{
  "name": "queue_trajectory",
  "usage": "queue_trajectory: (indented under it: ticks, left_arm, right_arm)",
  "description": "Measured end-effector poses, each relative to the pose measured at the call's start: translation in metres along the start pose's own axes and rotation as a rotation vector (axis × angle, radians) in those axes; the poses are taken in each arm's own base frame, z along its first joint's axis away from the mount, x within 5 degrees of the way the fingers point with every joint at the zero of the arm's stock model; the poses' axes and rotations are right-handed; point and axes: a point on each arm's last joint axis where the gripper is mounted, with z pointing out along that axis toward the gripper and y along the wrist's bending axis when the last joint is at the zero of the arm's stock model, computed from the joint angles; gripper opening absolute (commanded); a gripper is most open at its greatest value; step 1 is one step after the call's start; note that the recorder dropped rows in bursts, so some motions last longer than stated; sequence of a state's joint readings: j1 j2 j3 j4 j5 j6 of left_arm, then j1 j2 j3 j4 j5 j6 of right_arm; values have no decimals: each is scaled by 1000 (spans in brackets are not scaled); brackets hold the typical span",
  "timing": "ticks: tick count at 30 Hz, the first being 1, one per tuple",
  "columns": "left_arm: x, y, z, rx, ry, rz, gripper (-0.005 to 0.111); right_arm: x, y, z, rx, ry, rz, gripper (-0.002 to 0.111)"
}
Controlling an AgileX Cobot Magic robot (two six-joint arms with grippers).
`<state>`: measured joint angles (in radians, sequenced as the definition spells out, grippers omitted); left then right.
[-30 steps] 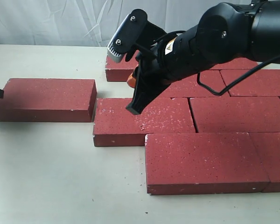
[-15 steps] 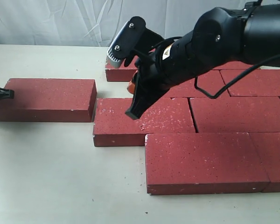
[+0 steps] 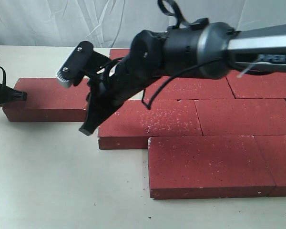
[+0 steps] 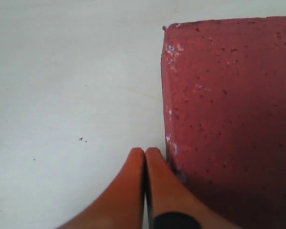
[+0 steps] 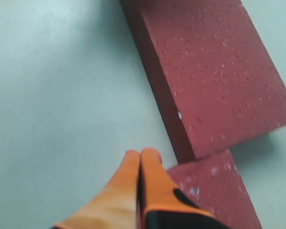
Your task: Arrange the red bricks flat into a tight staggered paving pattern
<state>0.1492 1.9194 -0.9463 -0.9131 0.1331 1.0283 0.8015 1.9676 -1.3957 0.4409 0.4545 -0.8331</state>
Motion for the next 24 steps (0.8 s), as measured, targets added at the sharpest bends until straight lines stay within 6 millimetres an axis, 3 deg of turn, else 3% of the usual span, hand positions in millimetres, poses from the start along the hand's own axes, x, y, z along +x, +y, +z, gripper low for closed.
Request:
queue_trajectory:
  ticks: [9,16,24]
  left_arm:
    - [-1,1,0,-21,-14,-2,0]
    - [-2,3,0,-37,-24,-5,0]
    - [-3,4,0,-54,-34,-5,0]
  right_arm:
    - [-38,-19,65,-149,111,-1,-1]
    - [-31,-29,104,-147,256,-14,-1]
    - [-25,-33,116,-109,269,-24,-1]
